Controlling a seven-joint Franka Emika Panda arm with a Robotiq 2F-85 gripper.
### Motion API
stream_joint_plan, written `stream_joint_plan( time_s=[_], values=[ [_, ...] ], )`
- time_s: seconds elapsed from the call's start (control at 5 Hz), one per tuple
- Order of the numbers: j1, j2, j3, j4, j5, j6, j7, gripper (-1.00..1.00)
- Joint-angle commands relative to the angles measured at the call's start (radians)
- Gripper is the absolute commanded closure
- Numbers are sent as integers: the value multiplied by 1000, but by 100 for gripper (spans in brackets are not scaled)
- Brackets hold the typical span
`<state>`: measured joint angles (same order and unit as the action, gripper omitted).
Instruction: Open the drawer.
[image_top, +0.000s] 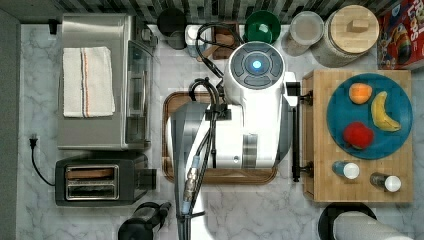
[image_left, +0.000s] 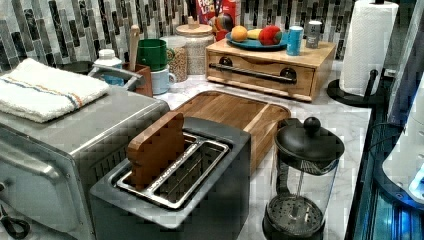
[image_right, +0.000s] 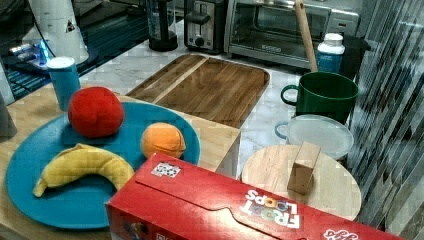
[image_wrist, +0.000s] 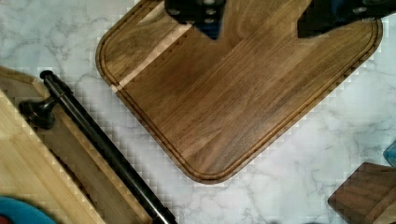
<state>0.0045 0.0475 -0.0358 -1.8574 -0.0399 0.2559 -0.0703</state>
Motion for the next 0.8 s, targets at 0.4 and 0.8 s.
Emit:
stream_joint_plan(
  time_s=[0.4,0.8],
  values=[
    [-6,-12,-2,-23,20,1,-70,-100],
    [-55,-76,-41,-144,14,61,-450,-100]
  ],
)
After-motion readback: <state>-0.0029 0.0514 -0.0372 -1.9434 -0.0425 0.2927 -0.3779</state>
